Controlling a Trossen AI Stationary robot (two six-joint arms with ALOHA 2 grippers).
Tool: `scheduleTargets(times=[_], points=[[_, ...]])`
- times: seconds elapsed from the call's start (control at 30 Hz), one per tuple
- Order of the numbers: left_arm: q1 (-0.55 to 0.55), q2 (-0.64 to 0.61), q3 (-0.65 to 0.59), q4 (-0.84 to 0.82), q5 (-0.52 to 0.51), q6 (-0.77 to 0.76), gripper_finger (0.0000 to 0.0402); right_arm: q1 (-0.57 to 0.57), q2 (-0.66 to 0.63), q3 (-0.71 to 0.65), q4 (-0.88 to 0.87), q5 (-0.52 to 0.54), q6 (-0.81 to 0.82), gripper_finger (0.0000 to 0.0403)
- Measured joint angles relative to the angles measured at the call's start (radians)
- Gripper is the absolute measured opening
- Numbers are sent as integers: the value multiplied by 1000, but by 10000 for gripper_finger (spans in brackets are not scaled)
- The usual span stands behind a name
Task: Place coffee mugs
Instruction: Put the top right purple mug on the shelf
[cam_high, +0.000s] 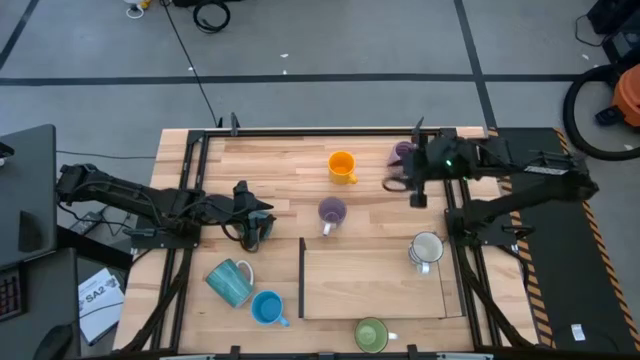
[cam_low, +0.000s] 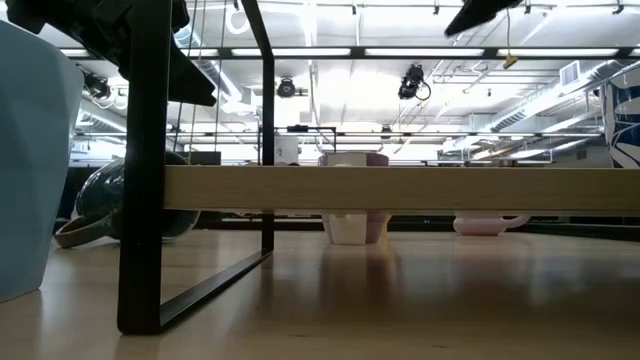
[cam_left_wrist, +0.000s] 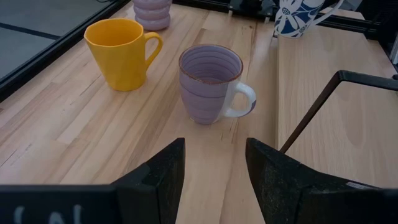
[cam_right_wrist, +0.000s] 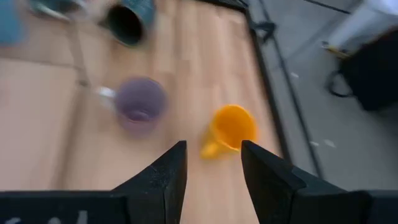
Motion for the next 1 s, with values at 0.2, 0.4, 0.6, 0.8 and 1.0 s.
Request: scheduleTargets(times=[0.2, 0.4, 0.6, 0.8, 1.0], points=[[0, 0, 0, 0, 0, 1, 176, -223, 48, 0, -1, 0, -175, 158], [0, 0, 0, 0, 0, 0, 176, -430, 102, 0, -5, -110, -339, 158], [0, 0, 0, 0, 0, 0, 176, -582, 180, 0, -9, -191, -471, 158], [0, 0, 0, 0, 0, 0, 176, -683, 285, 0, -9, -196, -535, 158], [0, 0, 0, 0, 0, 0, 176, -741, 380, -1, -10, -196, -595, 158]])
